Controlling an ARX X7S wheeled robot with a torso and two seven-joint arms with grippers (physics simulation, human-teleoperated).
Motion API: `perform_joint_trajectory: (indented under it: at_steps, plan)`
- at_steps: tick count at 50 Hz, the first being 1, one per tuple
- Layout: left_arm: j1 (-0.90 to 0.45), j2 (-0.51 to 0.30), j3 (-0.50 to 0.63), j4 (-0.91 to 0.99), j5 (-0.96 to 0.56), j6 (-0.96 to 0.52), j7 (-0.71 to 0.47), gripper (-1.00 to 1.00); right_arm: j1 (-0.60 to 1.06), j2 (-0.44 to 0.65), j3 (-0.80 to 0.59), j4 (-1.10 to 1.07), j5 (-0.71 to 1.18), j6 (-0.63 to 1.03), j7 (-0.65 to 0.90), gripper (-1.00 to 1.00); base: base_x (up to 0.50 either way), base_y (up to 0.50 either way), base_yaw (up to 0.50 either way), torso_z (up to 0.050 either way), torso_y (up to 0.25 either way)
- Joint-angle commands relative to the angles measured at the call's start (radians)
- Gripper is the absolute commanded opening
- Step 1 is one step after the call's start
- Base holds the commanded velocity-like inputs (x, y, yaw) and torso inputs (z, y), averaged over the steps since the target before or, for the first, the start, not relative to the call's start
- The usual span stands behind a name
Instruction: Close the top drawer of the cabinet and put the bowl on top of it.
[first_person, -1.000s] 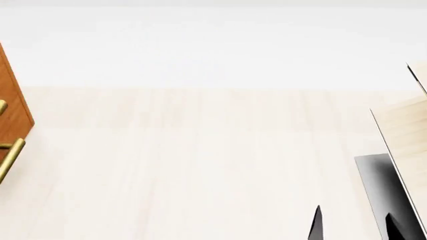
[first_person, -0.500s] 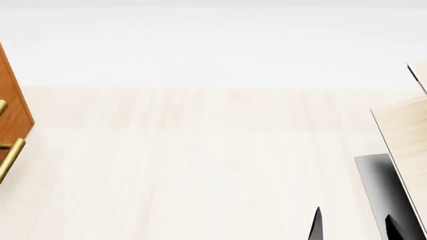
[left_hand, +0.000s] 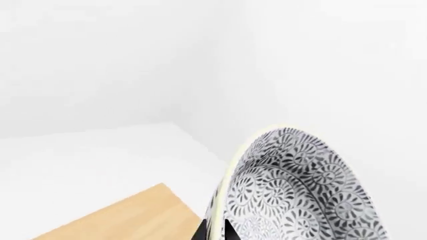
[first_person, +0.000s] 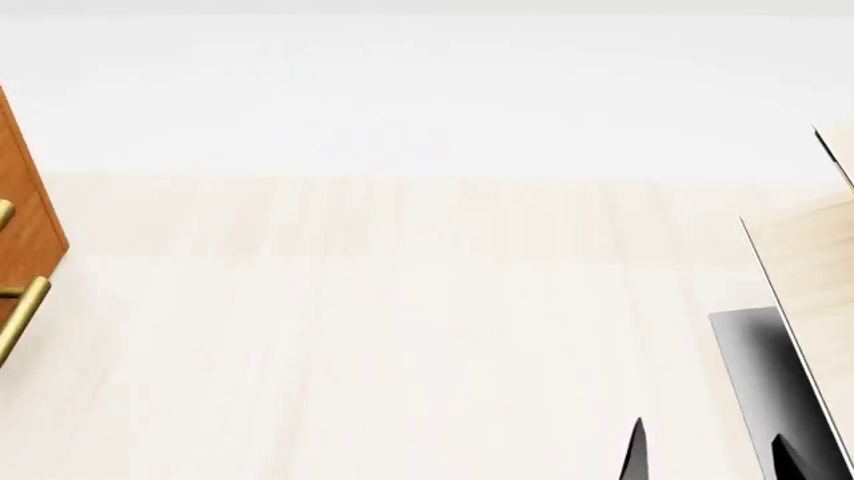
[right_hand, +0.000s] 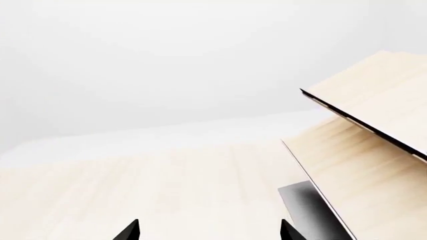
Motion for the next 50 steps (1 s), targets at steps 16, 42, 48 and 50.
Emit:
perform_joint_trajectory:
  at_steps: [16,42,48,50]
  plan:
    - [0.228,-0.131,-0.259,0.034,-0.110,0.009,-0.156,-1.00,0.000,0.001,-0.021,0.013,-0.008,-0.009,0.003,1.00,0.00,0.00,0.00,0.000,0.000]
    - [0.441,-0.168,-0.347,0.053,-0.150,0.058,-0.161,-1.00,-0.007,0.011,-0.019,0.009,-0.002,-0.011,0.012,1.00,0.00,0.00,0.00,0.000,0.000]
    - [0.498,-0.178,-0.378,0.059,-0.169,0.063,-0.158,-1.00,-0.013,0.006,-0.029,0.025,-0.018,-0.028,0.004,1.00,0.00,0.00,0.00,0.000,0.002]
    - [0.504,-0.181,-0.384,0.056,-0.172,0.064,-0.156,-1.00,-0.009,0.011,-0.024,0.015,-0.007,-0.018,0.011,1.00,0.00,0.00,0.00,0.000,0.000]
